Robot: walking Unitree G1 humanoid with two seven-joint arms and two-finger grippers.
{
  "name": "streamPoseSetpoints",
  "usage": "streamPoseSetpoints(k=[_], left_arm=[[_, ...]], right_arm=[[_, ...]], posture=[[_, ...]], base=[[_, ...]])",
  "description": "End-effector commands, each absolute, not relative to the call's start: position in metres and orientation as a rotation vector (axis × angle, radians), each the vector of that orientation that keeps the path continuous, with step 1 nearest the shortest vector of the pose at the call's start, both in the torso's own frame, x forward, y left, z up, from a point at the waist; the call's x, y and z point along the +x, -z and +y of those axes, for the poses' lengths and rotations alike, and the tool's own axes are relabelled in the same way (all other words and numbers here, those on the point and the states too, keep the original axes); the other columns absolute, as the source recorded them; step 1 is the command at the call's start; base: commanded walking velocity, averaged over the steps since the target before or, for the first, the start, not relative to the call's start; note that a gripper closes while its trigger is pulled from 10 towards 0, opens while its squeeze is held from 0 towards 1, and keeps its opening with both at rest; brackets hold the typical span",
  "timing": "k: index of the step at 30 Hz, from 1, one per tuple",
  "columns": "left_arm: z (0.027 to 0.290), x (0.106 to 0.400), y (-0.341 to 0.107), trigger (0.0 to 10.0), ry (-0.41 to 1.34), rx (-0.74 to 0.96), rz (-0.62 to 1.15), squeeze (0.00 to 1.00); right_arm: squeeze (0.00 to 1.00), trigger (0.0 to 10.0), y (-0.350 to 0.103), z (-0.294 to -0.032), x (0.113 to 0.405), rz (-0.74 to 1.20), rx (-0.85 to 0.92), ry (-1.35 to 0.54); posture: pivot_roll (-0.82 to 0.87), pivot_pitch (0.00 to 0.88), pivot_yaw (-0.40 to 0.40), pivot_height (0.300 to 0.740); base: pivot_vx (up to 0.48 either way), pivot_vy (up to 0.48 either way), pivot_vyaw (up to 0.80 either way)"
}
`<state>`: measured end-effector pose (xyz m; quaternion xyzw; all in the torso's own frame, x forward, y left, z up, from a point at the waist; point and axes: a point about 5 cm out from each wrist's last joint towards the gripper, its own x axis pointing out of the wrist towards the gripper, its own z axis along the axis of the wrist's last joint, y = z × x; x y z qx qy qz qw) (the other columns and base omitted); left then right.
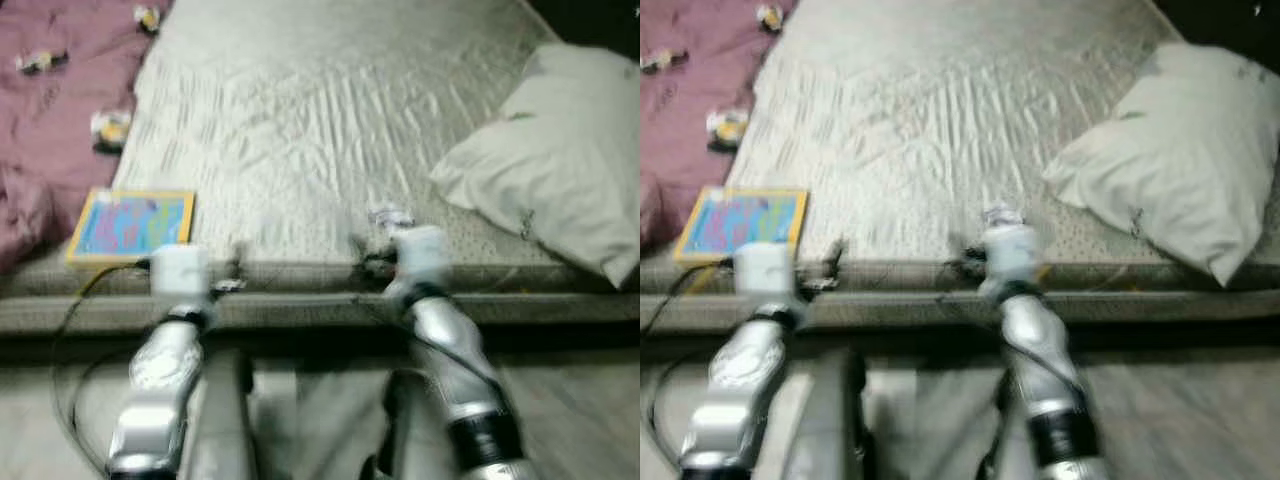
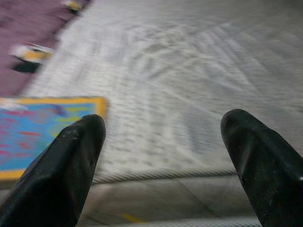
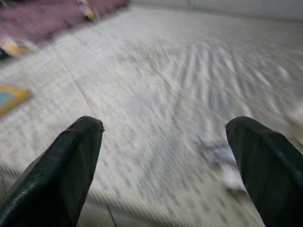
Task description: Clean up the room
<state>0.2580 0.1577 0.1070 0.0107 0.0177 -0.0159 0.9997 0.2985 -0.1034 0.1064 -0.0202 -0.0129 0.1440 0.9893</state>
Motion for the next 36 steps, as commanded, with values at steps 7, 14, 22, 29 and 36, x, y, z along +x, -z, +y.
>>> streamPoseSetpoints(k=[7, 14, 22, 29, 36], left_arm=[[0.142, 0.258, -0.107, 10.0, 0.07, -0.006, 0.035, 0.0], [0.166, 0.245, -0.091, 10.0, -0.072, 0.016, 0.153, 0.0], [0.175, 0.22, -0.091, 10.0, -0.1, 0.043, 0.2, 0.0], [0.176, 0.209, -0.094, 10.0, -0.105, 0.048, 0.222, 0.0], [0.18, 0.208, -0.097, 10.0, -0.11, 0.062, 0.231, 0.0]], right_arm=[[0.0, 10.0, -0.096, -0.125, 0.296, 0.023, -0.049, -0.218], [0.0, 10.0, -0.086, -0.125, 0.325, 0.139, -0.152, -0.222], [0.0, 10.0, -0.09, -0.119, 0.347, 0.131, -0.192, -0.214], [0.0, 10.0, -0.106, -0.105, 0.365, 0.108, -0.097, -0.242], [0.0, 10.0, -0.102, -0.103, 0.375, 0.208, -0.257, -0.132]], posture=[[0.01, 0.11, -0.039, 0.515], [0.08, 0.129, -0.053, 0.515], [0.13, 0.216, -0.058, 0.515], [0.15, 0.263, -0.058, 0.515], [0.17, 0.256, -0.058, 0.515]], base=[[0.242, 0.0, 0.0], [0.0, 0.0, 0.0], [0.0, 0.0, 0.0], [0.0, 0.0, 0.0], [0.0, 0.0, 0.0]])
